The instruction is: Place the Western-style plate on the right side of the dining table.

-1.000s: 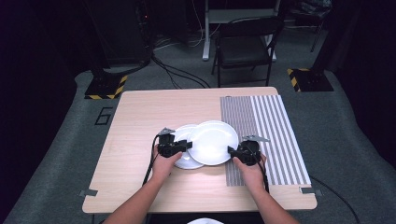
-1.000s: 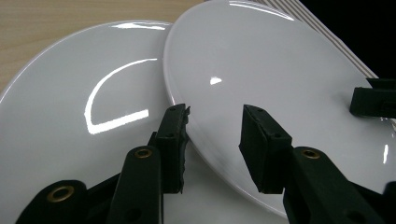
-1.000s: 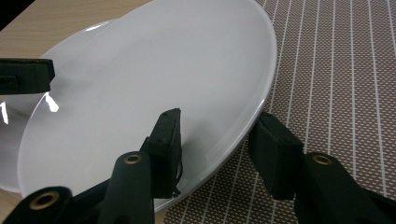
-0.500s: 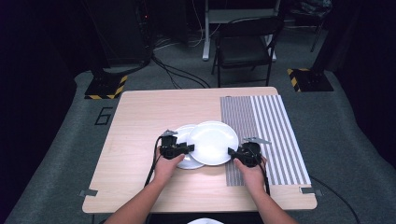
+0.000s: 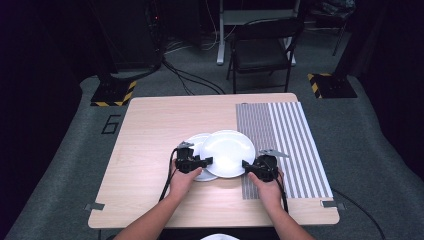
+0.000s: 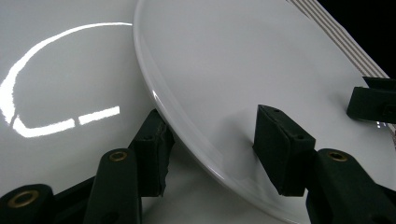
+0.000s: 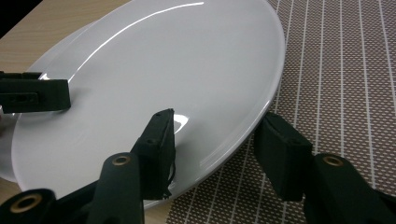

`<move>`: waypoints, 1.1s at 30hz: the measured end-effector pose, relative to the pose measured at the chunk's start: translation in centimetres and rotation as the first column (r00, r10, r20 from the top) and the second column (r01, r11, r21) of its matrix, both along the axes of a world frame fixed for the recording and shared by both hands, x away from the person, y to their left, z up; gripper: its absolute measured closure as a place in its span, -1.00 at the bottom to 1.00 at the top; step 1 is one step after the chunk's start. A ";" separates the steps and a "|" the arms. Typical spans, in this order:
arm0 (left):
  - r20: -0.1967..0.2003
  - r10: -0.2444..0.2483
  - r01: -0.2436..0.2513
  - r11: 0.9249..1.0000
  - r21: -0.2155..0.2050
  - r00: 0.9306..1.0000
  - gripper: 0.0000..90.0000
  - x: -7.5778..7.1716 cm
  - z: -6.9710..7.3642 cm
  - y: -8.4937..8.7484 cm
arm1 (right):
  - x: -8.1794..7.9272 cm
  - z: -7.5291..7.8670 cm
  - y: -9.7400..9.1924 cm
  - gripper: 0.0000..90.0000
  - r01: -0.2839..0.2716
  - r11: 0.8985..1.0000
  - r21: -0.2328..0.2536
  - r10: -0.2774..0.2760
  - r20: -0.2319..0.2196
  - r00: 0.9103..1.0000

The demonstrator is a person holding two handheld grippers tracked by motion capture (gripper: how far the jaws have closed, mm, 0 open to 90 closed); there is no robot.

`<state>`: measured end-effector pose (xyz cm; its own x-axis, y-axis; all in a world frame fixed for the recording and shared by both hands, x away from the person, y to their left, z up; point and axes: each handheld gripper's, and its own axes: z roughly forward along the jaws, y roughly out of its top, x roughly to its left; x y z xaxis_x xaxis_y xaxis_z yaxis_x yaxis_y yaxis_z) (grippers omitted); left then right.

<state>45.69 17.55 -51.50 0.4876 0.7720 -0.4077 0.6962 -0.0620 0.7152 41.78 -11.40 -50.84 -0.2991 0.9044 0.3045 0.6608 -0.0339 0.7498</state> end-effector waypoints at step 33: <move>0.045 0.015 -0.016 1.000 0.025 0.999 0.08 -0.3 1.5 0.2 | -0.6 0.8 0.6 0.01 0.000 1.000 0.007 0.000 0.009 1.000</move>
